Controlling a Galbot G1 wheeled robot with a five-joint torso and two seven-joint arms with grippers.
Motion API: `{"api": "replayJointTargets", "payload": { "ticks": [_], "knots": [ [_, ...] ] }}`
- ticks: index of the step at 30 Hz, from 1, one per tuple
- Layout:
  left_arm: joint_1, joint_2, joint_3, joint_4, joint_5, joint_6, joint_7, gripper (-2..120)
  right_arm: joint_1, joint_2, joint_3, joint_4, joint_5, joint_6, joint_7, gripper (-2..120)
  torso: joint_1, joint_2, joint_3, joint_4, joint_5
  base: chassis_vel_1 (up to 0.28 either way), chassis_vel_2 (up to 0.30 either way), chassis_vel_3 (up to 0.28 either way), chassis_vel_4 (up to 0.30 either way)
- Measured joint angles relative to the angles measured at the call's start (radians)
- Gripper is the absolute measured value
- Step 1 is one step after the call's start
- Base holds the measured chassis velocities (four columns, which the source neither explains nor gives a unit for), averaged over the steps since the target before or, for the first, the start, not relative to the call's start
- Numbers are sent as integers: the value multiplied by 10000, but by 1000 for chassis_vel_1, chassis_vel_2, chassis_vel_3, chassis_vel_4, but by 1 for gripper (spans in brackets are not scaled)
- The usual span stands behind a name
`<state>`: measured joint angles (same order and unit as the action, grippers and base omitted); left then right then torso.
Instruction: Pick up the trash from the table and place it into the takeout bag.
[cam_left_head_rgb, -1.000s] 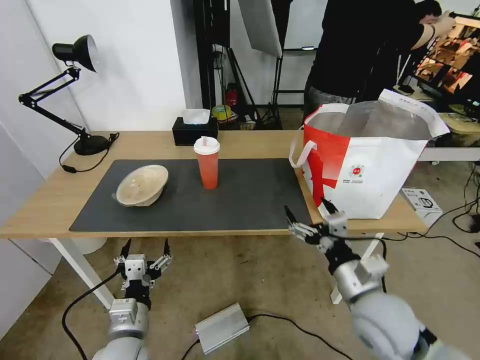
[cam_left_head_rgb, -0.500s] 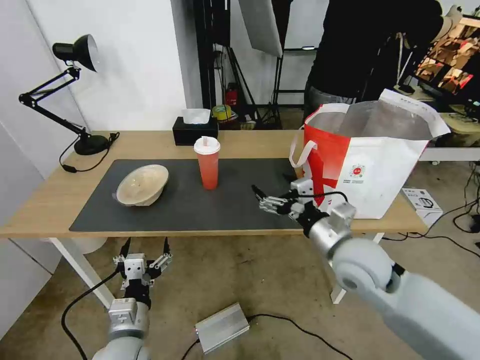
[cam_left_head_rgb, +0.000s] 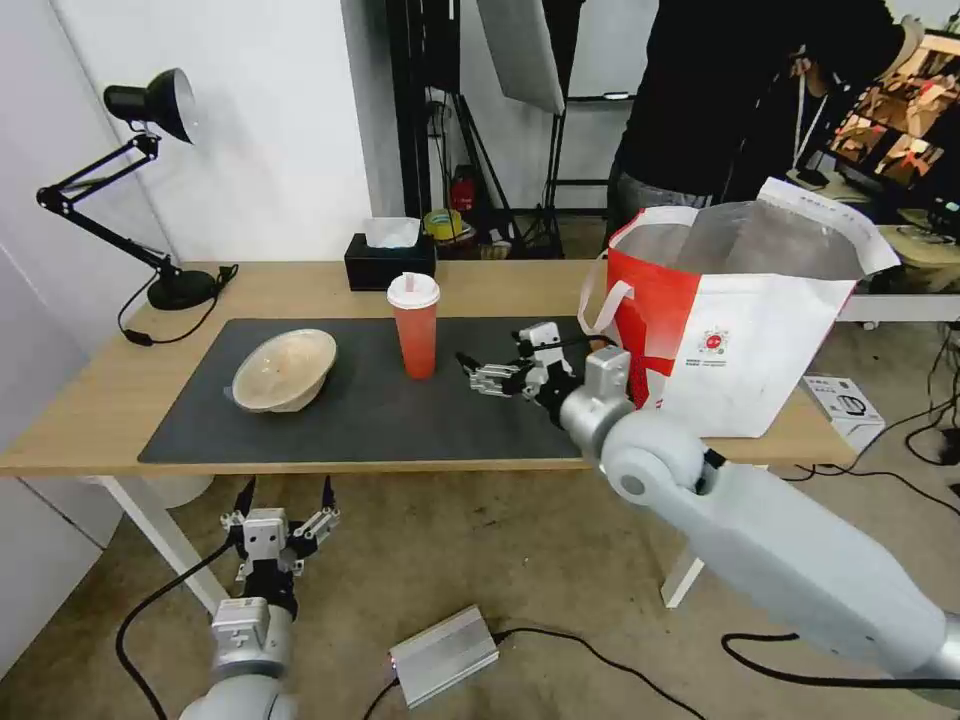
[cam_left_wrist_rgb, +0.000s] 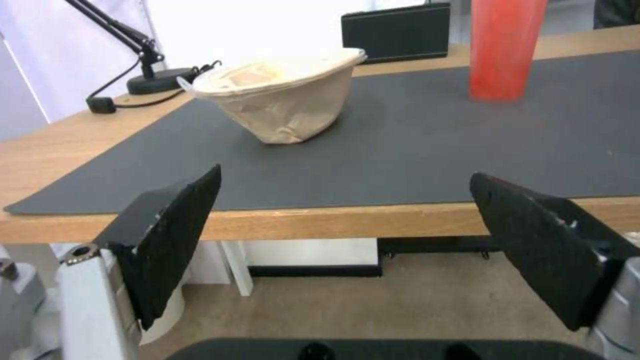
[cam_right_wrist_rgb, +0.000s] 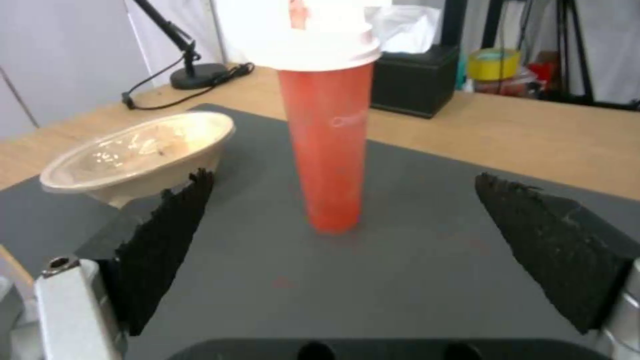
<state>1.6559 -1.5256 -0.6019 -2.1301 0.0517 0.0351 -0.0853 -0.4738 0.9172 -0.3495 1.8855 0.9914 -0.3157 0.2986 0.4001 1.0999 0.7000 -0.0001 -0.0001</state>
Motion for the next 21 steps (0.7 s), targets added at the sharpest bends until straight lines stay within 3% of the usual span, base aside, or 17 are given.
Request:
{"api": "replayJointTargets", "payload": {
  "ticks": [10, 21],
  "knots": [
    [-19, -28, -24, 30, -4, -3, -2, 100, 619, 865, -697, -981, 46, -9, 56, 100, 0, 0, 0, 1, -1, 0, 0, 0, 0],
    [-44, -45, -79, 54, -17, -18, -6, 100, 734, 1499, -809, -1507, 131, -4, 109, 100, 0, 0, 0, 2, 0, 0, 0, 0, 0]
  ]
}}
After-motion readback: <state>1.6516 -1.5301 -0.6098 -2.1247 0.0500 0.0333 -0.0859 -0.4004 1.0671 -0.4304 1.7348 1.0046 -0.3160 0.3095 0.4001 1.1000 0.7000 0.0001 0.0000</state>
